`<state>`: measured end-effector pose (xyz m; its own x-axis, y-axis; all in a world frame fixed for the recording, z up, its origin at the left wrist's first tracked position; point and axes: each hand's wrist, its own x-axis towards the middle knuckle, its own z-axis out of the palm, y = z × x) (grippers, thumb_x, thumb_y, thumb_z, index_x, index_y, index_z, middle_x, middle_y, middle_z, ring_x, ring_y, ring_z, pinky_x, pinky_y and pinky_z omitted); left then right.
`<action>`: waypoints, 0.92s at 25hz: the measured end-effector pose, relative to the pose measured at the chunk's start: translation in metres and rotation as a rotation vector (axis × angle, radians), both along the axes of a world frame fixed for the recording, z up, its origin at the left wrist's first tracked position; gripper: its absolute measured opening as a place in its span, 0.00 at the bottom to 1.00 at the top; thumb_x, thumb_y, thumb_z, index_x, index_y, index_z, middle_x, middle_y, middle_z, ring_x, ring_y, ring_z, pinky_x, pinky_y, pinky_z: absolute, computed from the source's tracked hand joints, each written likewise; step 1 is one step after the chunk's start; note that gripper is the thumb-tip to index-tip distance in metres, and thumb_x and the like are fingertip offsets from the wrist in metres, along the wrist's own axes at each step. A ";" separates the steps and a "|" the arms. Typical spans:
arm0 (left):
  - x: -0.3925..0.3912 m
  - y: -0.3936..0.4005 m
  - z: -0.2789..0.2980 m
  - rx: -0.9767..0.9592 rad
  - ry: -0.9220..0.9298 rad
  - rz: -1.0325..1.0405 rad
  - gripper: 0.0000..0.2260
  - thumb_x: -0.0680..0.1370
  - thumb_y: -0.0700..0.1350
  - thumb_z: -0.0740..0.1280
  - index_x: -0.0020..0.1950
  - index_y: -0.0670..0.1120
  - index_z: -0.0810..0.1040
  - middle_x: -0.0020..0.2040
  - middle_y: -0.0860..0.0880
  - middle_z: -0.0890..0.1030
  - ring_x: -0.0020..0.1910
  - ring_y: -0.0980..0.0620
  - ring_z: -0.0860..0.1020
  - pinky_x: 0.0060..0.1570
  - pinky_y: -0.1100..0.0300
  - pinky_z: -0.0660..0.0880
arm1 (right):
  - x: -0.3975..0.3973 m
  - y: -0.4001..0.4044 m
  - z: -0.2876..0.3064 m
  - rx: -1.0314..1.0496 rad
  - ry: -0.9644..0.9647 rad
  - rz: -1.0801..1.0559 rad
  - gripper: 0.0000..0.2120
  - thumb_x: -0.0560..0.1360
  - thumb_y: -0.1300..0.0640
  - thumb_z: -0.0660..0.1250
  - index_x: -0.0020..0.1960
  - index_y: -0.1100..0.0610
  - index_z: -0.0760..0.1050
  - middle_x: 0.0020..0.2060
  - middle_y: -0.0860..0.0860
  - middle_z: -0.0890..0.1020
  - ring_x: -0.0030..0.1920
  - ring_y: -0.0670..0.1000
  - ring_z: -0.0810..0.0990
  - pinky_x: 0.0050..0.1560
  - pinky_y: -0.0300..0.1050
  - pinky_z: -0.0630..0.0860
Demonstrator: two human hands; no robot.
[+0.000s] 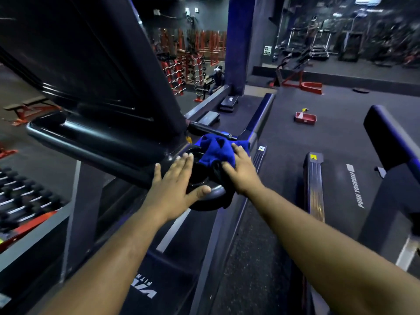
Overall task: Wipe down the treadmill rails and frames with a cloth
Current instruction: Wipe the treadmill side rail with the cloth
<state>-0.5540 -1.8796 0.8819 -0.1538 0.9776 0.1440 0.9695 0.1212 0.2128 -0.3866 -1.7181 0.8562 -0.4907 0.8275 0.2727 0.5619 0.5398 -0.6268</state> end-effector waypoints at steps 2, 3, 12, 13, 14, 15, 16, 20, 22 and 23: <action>0.016 0.015 0.002 0.009 0.015 -0.016 0.54 0.64 0.81 0.33 0.81 0.48 0.38 0.82 0.52 0.42 0.79 0.56 0.41 0.76 0.42 0.38 | 0.006 -0.030 -0.006 0.000 0.071 0.080 0.36 0.71 0.38 0.54 0.76 0.50 0.65 0.79 0.52 0.60 0.79 0.55 0.53 0.78 0.58 0.51; 0.023 0.025 0.003 0.009 0.041 -0.014 0.55 0.63 0.81 0.31 0.81 0.47 0.38 0.82 0.51 0.42 0.80 0.56 0.41 0.77 0.42 0.38 | 0.014 -0.040 -0.012 0.009 0.092 0.150 0.36 0.72 0.39 0.55 0.78 0.50 0.61 0.79 0.51 0.57 0.80 0.52 0.50 0.78 0.56 0.49; 0.062 0.156 0.027 -0.151 0.171 0.008 0.53 0.64 0.80 0.34 0.81 0.47 0.38 0.81 0.50 0.41 0.80 0.54 0.42 0.77 0.43 0.40 | 0.022 0.124 -0.011 -0.040 0.029 0.056 0.34 0.73 0.43 0.54 0.77 0.53 0.61 0.80 0.53 0.53 0.80 0.57 0.48 0.77 0.65 0.46; 0.061 0.172 0.026 -0.138 0.155 0.030 0.55 0.62 0.81 0.32 0.81 0.47 0.38 0.81 0.50 0.41 0.80 0.54 0.41 0.77 0.43 0.40 | 0.026 0.121 -0.018 0.010 0.049 0.170 0.34 0.74 0.43 0.54 0.78 0.54 0.60 0.80 0.54 0.54 0.80 0.57 0.47 0.77 0.63 0.45; 0.061 0.190 0.023 -0.127 0.129 0.057 0.57 0.60 0.82 0.31 0.81 0.48 0.38 0.81 0.50 0.40 0.80 0.55 0.41 0.77 0.43 0.40 | 0.034 0.122 -0.025 0.071 0.041 0.283 0.34 0.75 0.43 0.54 0.78 0.55 0.60 0.80 0.53 0.56 0.80 0.55 0.47 0.78 0.59 0.44; 0.060 0.204 0.022 -0.126 0.109 0.070 0.57 0.60 0.82 0.31 0.81 0.48 0.38 0.81 0.51 0.40 0.80 0.55 0.41 0.77 0.43 0.40 | 0.042 0.132 -0.033 0.136 0.022 0.355 0.33 0.75 0.43 0.54 0.78 0.54 0.60 0.79 0.52 0.57 0.80 0.54 0.48 0.78 0.57 0.44; 0.062 0.216 0.023 -0.143 0.105 0.068 0.57 0.60 0.82 0.32 0.80 0.48 0.37 0.81 0.51 0.40 0.80 0.55 0.40 0.77 0.44 0.40 | 0.048 0.156 -0.037 0.188 0.024 0.369 0.32 0.76 0.44 0.56 0.78 0.54 0.60 0.79 0.51 0.57 0.80 0.53 0.50 0.78 0.57 0.45; 0.079 0.274 0.029 -0.222 0.105 0.101 0.53 0.63 0.81 0.36 0.80 0.50 0.35 0.81 0.51 0.39 0.80 0.55 0.40 0.77 0.44 0.39 | 0.040 0.296 -0.014 -0.053 -0.030 0.116 0.31 0.79 0.48 0.57 0.79 0.56 0.55 0.81 0.50 0.51 0.80 0.52 0.47 0.77 0.64 0.47; 0.083 0.303 0.029 -0.244 0.107 0.139 0.54 0.63 0.82 0.36 0.80 0.50 0.36 0.81 0.50 0.40 0.80 0.54 0.41 0.77 0.43 0.39 | 0.032 0.315 -0.006 -0.070 -0.038 0.106 0.30 0.78 0.46 0.57 0.77 0.57 0.61 0.80 0.52 0.52 0.80 0.54 0.46 0.76 0.65 0.50; 0.084 0.318 0.027 -0.251 0.092 0.158 0.54 0.63 0.82 0.36 0.80 0.50 0.37 0.81 0.50 0.40 0.80 0.54 0.42 0.77 0.42 0.39 | 0.033 0.312 -0.008 -0.050 0.003 0.153 0.32 0.76 0.44 0.56 0.76 0.58 0.63 0.80 0.54 0.54 0.80 0.56 0.47 0.76 0.65 0.52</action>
<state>-0.4703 -1.5620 0.9089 -0.3038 0.9495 -0.0787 0.9485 0.3092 0.0694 -0.3537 -1.4065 0.8486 -0.6114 0.7558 0.2344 0.4737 0.5869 -0.6566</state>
